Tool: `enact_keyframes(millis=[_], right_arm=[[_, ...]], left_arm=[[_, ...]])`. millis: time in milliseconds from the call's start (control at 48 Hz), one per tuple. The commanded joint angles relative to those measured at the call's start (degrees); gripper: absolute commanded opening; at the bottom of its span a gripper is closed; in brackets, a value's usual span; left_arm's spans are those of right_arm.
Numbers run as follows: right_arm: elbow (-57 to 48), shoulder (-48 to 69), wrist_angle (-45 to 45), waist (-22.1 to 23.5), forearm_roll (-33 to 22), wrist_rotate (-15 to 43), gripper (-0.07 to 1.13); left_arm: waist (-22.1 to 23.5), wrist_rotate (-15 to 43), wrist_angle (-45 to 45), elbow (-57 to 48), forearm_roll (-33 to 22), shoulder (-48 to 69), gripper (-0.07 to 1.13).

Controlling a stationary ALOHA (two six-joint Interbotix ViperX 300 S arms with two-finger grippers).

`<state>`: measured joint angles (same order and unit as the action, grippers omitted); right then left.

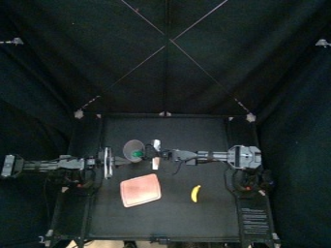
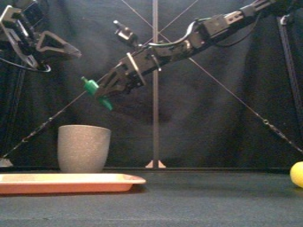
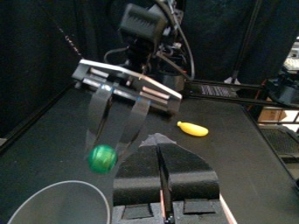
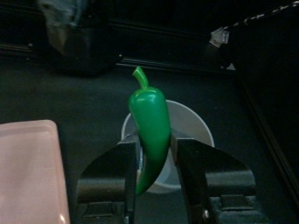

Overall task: Pick the green pepper then place it in the grey bowl
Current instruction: Drop green pepper in the grey bowl and return to neutral

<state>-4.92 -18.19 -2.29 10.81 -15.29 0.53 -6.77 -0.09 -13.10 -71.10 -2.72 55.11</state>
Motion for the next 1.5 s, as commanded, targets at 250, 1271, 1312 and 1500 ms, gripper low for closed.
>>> enact_keyframes(millis=[250, 1271, 1312, 1500], right_arm=[[14.7, -8.0, 5.5, 1.7, 0.4, 0.4, 0.87], [-27.9, 20.0, -18.8, -1.1, 7.1, 0.3, 0.92], [-29.5, 21.1, -19.2, -1.2, 7.1, 0.3, 0.92], [-33.8, 25.3, -19.9, -1.9, 7.2, 0.3, 0.92]], left_arm=[[0.0, 0.2, -0.5, -0.1, 0.1, -0.2, 0.1], [-0.4, 0.3, -0.5, 0.0, 0.2, 0.1, 0.1], [-0.4, 0.3, -0.5, -0.2, 0.2, 0.1, 0.1], [-0.5, 0.2, -0.5, -0.5, 0.1, 0.1, 0.1]])
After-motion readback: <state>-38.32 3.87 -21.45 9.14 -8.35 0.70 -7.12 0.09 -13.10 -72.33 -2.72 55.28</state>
